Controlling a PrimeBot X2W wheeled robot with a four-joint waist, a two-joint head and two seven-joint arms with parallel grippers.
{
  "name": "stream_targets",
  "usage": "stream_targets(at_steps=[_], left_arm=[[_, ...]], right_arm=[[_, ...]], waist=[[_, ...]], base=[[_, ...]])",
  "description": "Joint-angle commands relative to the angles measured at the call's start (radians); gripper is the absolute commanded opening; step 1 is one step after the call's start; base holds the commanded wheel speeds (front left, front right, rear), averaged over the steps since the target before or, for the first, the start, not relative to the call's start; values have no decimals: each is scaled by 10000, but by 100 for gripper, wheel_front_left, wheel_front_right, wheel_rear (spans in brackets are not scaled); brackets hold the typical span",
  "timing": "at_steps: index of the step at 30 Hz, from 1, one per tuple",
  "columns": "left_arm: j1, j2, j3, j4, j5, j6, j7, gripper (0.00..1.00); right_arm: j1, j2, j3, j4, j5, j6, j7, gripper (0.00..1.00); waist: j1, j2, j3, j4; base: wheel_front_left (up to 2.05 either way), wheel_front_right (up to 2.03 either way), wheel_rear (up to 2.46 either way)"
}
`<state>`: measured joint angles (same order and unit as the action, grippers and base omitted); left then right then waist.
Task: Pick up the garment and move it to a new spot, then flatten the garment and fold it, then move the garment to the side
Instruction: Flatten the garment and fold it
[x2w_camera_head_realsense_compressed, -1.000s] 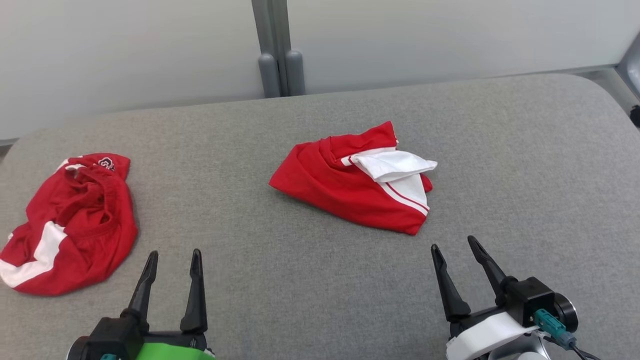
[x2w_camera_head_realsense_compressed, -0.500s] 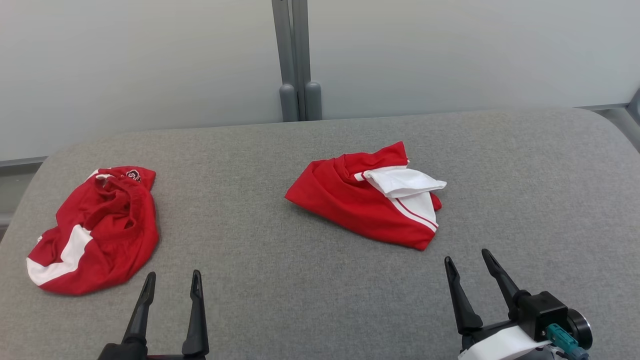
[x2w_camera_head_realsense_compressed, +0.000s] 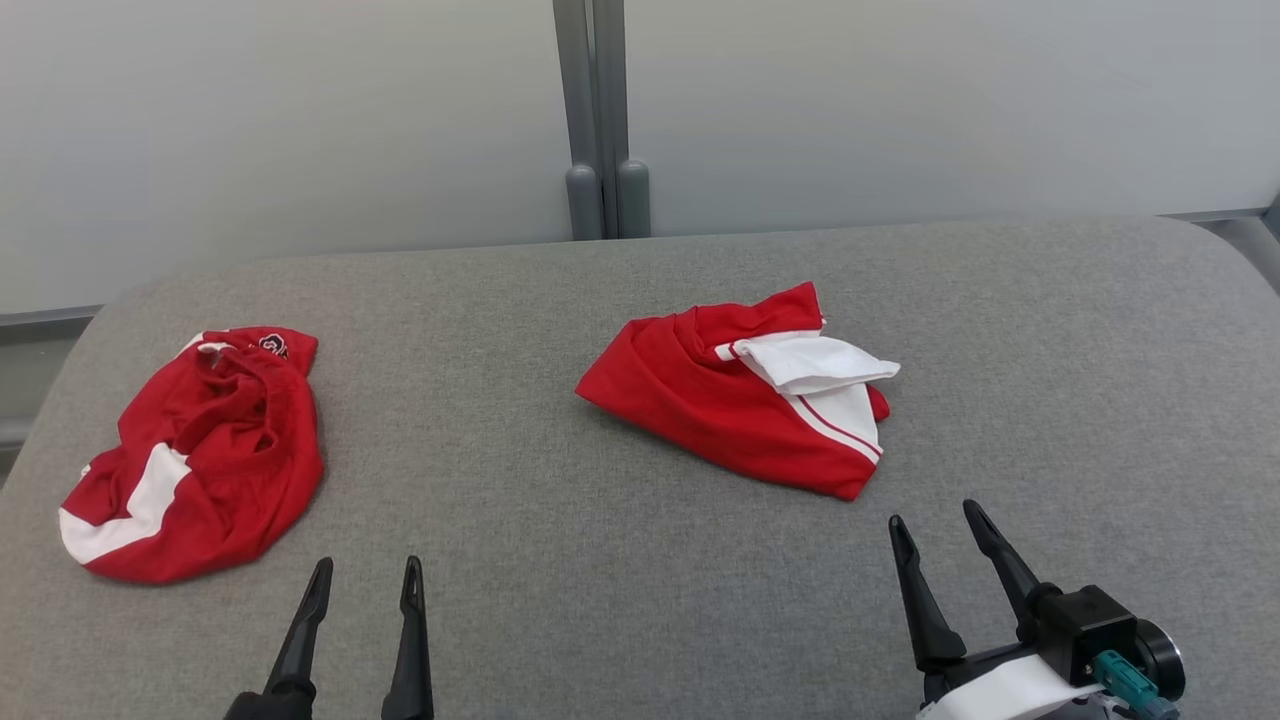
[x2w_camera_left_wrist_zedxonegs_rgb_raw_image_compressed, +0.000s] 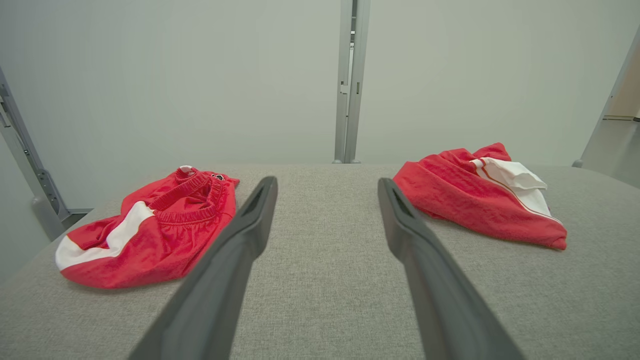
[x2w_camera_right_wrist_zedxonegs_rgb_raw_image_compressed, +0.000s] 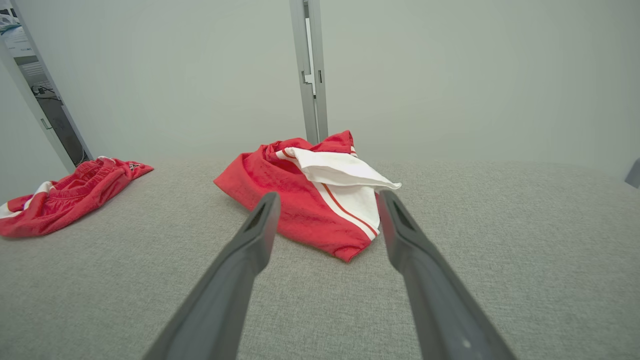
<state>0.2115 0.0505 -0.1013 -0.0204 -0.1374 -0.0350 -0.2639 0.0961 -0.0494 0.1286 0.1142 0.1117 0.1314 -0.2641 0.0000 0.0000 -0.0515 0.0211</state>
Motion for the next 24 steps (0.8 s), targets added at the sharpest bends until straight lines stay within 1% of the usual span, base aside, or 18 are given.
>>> stream_targets(at_steps=[1, 12, 18, 20, 24], left_arm=[[-29, 2, 18, 45, 6, -7, -3, 100], [8, 1, -52, 27, 38, 83, -4, 100], [-23, 1, -68, 58, 129, 31, -4, 100], [-96, 1, -95, 136, 187, -90, -4, 100], [-588, 1, -221, 438, 424, -496, -3, 100]], right_arm=[[9, -19, 4, -9, -4, -15, -6, 100], [1, -19, 46, 20, 22, -14, -6, 100], [-14, -18, 32, 16, 34, -14, -6, 100], [-47, -19, 45, 16, 41, -14, -6, 100], [-139, -22, -49, 8, 149, -14, -6, 100]], waist=[[0, 0, 10, 3], [0, 0, -21, -13], [0, 0, -4, -17], [0, 0, 41, -49], [0, 0, 188, -198]], base=[[0, 0, 0], [0, 0, 0], [0, 0, 0], [0, 0, 0], [0, 0, 0]])
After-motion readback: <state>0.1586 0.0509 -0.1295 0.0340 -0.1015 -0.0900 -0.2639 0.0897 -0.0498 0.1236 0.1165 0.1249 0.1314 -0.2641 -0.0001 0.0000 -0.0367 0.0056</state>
